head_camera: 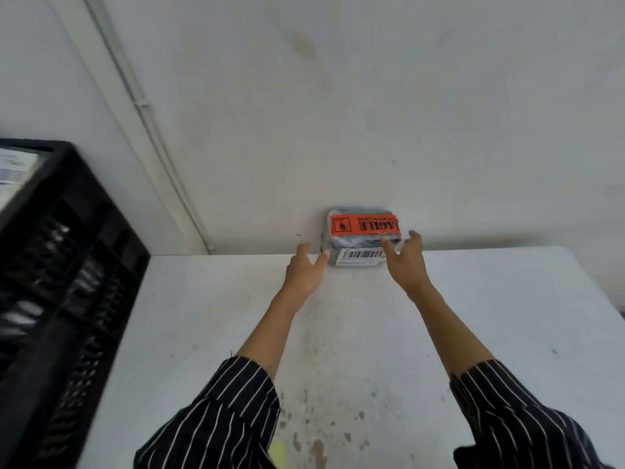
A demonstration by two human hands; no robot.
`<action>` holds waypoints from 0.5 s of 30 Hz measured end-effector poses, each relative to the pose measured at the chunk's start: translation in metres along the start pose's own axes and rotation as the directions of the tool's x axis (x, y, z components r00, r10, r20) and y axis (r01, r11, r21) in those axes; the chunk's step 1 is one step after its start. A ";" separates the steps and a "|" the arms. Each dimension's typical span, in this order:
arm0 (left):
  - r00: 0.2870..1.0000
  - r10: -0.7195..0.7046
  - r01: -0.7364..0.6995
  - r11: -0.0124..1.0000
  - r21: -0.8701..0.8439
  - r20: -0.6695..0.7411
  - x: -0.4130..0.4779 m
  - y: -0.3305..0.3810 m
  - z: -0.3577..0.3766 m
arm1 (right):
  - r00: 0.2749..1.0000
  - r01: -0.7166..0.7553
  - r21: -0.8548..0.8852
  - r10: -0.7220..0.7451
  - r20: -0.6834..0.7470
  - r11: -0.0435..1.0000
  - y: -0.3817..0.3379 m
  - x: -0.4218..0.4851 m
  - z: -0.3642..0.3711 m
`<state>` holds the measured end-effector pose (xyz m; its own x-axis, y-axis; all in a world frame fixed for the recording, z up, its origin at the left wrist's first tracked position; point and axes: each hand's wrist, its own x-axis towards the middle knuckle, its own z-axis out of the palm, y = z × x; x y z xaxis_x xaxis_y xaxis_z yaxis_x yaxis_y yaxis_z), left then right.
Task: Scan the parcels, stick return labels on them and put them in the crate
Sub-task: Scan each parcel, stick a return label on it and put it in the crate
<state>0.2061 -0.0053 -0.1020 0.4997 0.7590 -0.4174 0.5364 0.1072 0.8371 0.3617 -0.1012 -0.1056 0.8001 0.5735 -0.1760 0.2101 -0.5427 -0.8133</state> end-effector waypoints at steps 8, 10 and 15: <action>0.994 0.071 -0.049 0.972 -0.229 0.087 0.024 0.011 0.031 | 0.980 -0.135 0.282 0.086 0.181 0.950 0.011 0.025 0.001; 0.994 0.094 -0.074 0.961 -0.265 0.062 0.019 0.012 0.033 | 0.983 -0.126 0.300 0.077 0.168 0.945 0.012 0.020 0.002; 0.996 0.082 -0.086 0.984 -0.156 -0.031 0.009 -0.009 0.027 | 0.990 -0.034 0.299 -0.008 0.138 0.954 0.011 -0.009 -0.002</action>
<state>0.2241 -0.0165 -0.1223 0.5205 0.7851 -0.3357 0.3783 0.1404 0.9150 0.3582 -0.1134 -0.1123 0.7133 0.6569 -0.2442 0.0056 -0.3538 -0.9353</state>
